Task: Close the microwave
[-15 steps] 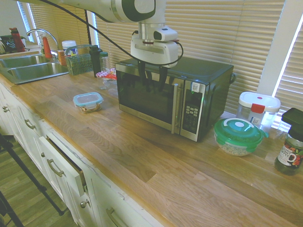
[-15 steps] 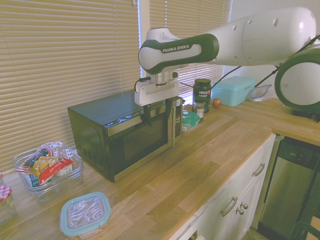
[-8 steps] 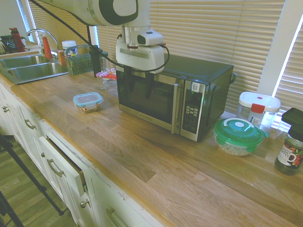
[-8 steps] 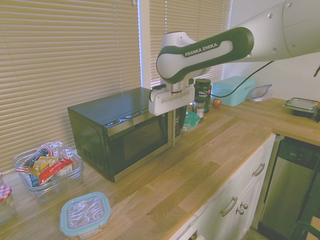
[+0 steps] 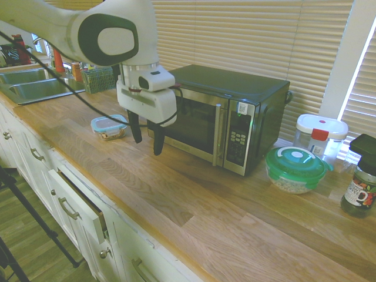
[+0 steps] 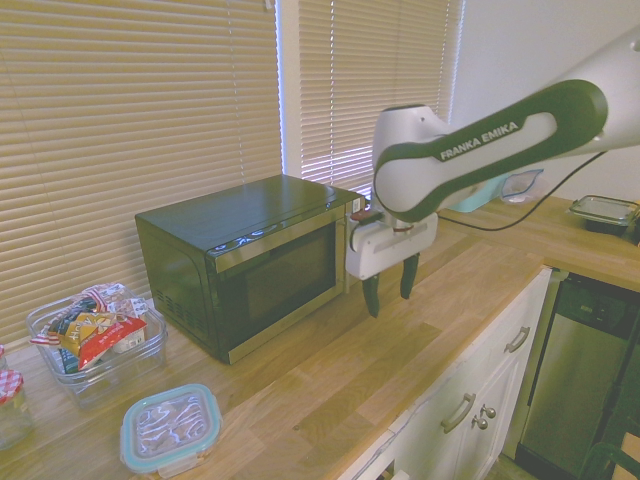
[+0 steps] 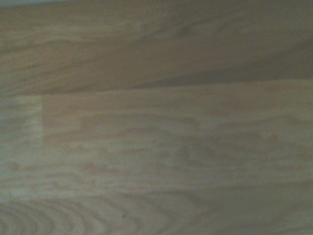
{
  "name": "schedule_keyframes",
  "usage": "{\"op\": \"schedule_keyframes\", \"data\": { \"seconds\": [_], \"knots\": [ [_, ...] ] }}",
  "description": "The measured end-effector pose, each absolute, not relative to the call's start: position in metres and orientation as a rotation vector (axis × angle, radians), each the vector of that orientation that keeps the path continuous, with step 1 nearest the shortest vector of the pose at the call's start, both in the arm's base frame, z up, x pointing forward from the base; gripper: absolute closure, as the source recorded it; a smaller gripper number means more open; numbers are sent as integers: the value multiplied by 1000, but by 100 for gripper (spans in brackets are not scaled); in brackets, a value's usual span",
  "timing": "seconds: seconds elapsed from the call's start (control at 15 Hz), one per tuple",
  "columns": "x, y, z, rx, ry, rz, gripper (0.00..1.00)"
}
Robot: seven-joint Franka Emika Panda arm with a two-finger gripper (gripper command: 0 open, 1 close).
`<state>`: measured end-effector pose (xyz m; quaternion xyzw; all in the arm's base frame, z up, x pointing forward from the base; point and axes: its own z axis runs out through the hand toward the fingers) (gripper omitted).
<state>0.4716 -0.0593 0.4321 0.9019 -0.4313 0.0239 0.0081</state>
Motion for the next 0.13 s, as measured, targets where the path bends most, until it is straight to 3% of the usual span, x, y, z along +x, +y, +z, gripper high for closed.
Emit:
{"op": "schedule_keyframes", "data": {
  "seconds": [0.13],
  "knots": [
    [439, -58, 415, 2828, -1345, 78, 0]
  ]
}}
